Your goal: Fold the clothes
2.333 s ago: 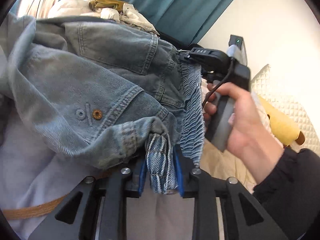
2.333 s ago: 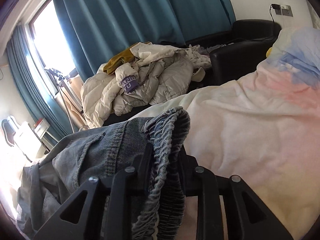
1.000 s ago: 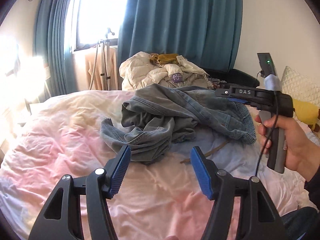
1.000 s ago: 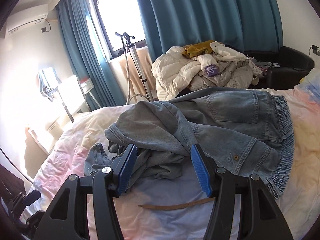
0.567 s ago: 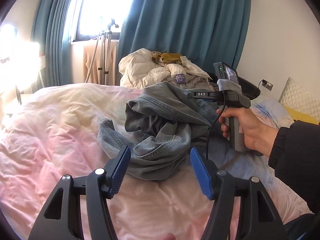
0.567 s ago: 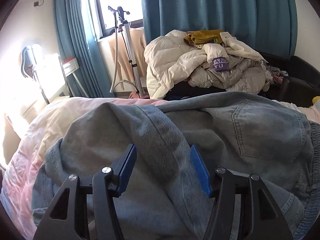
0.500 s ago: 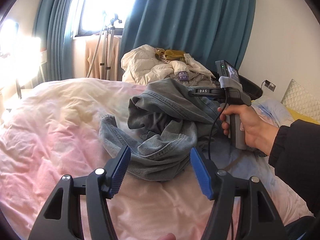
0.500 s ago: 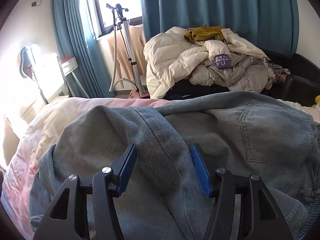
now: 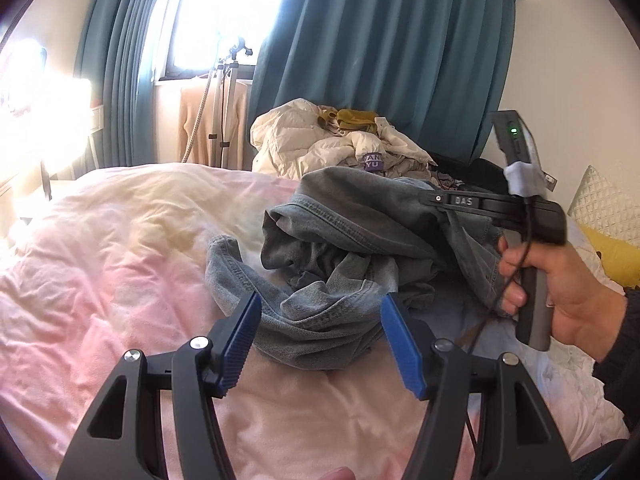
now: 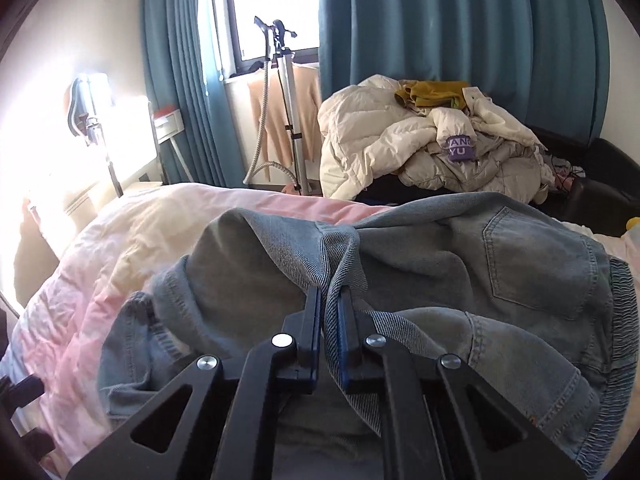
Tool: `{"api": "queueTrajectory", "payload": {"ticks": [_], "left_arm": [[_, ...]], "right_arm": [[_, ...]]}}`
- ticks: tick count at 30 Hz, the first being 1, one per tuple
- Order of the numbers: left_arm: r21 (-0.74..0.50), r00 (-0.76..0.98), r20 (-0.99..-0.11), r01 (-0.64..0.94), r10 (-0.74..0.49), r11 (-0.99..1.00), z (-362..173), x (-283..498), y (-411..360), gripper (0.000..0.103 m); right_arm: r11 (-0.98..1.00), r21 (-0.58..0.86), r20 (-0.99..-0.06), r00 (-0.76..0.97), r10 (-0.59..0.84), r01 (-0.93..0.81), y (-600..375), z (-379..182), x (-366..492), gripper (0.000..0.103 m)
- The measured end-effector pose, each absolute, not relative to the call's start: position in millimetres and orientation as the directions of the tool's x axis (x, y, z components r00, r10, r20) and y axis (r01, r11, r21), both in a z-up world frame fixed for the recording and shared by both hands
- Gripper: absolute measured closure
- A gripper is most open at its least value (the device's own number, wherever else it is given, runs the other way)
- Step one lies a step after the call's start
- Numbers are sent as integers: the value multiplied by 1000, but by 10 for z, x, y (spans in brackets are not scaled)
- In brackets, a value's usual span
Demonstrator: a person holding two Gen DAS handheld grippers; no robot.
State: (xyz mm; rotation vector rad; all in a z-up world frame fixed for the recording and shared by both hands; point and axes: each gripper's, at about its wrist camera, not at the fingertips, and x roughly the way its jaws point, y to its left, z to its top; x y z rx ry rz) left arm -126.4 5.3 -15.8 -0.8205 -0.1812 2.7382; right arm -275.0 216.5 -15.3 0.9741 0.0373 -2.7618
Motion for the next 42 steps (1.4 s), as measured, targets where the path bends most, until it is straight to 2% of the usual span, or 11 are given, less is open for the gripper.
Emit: {"api": "queueTrajectory", "payload": {"ticks": [6, 9, 12, 15, 17, 21, 26, 30, 35, 42], "left_arm": [[-235, -830, -442, -259, 340, -937, 46, -1019, -43, 39], [-255, -839, -416, -263, 351, -930, 108, -925, -100, 39], [-269, -839, -407, -267, 361, -925, 133, -863, -137, 39], [-279, -832, -415, -269, 369, -922, 109, -824, -154, 39], [-282, -821, -436, -264, 369, -922, 51, -820, -152, 39], [-272, -804, -477, -248, 354, -930, -64, -791, -142, 39], [-266, -784, -511, -245, 352, -932, -142, -762, -103, 39], [-230, -766, -538, -267, 351, -936, -119, -832, 129, 39], [-172, -751, -564, -299, 342, -939, -22, -1108, 560, 39], [-182, -718, -606, -295, 343, -938, -82, -1913, 1211, 39]], "right_arm": [[-963, 4, -597, -772, -219, 269, 2159, 198, -1759, 97], [-950, -48, -622, -753, -214, 309, 2096, 136, -1286, 97], [-935, -84, -699, -689, -192, 345, 1991, -160, -979, 97], [-939, -10, -792, -576, -203, 344, 1923, -560, -873, 99], [-949, 116, -834, -490, -254, 294, 1921, -879, -874, 99], [-945, 288, -861, -390, -327, 157, 1947, -1414, -864, 99], [-937, 312, -789, -507, -347, 157, 2057, -1136, -674, 98], [-951, 293, -742, -605, -289, 96, 2279, -949, -618, 97], [-962, 274, -693, -695, -190, -11, 2592, -812, -622, 96], [-932, 322, -663, -742, -99, -163, 3039, -829, -711, 95]]}}
